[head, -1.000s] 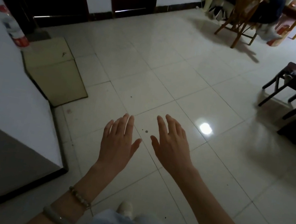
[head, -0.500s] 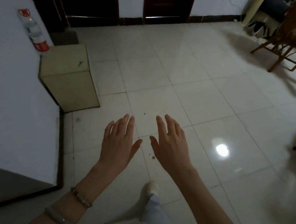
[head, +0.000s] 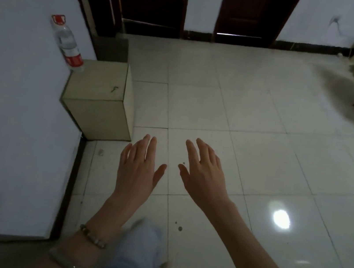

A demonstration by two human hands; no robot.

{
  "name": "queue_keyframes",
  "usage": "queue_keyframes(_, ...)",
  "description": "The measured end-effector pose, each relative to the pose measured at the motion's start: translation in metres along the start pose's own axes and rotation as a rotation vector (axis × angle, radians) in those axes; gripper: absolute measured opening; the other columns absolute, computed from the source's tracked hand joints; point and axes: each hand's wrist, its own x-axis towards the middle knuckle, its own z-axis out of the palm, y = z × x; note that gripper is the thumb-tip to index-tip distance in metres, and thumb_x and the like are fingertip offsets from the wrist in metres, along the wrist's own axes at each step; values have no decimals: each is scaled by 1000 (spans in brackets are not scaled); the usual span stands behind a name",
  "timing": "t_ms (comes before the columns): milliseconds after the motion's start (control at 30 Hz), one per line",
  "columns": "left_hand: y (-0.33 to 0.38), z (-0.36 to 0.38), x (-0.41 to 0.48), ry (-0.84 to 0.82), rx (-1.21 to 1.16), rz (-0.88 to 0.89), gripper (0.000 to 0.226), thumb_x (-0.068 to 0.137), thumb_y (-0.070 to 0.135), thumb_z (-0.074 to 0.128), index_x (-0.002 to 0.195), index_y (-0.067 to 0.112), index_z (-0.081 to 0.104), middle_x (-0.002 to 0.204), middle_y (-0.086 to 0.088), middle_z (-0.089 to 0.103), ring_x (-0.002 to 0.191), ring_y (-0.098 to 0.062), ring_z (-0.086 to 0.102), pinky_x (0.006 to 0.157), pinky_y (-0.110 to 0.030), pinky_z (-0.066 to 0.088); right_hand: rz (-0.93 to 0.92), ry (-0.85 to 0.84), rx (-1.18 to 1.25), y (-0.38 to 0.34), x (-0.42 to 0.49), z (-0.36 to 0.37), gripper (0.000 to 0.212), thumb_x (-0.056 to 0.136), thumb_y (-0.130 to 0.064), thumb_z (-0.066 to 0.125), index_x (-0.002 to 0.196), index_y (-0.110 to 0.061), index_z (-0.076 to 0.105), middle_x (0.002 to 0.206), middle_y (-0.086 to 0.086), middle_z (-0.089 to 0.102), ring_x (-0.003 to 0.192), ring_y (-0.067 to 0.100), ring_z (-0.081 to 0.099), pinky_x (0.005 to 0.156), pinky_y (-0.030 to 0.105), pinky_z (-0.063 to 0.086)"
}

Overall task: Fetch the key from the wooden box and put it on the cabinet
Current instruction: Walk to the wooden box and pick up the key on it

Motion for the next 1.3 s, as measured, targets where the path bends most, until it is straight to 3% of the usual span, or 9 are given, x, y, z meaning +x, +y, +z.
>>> queue_keyframes(200,-35,19,109,-16,12,-62,69,91,49,34,141,2,29,144,-18,39,126,-33,41,104,-48,36,-47,-7,-2,19,120,24,60,88,-27,60,135,-4,32,140,26,39,128,39,37,104,47,35)
queue_keyframes(467,-94,17,256,26,27,-69,64,89,43,47,134,-2,41,135,-22,49,114,-37,52,98,-51,42,-92,5,39,17,288,34,58,86,-25,61,133,-3,34,137,26,43,125,39,42,101,47,39)
queue_keyframes(633,-110,22,325,-1,43,-88,67,91,48,40,140,2,32,143,-19,40,128,-34,41,107,-49,32,-117,0,50,24,362,42,57,88,-26,59,134,-3,34,138,25,42,126,39,41,101,48,38)
queue_keyframes(767,-117,27,370,12,55,-130,66,92,46,42,140,2,32,144,-18,40,128,-34,41,107,-48,31,-157,-12,54,35,414,54,56,89,-28,58,134,-5,33,139,24,41,127,39,40,102,48,37)
queue_keyframes(1300,-107,68,573,102,67,-599,64,85,38,61,133,-1,41,136,-21,48,117,-36,50,101,-50,36,-565,-127,47,122,663,71,58,84,-25,64,131,-3,38,135,25,46,122,39,45,98,47,41)
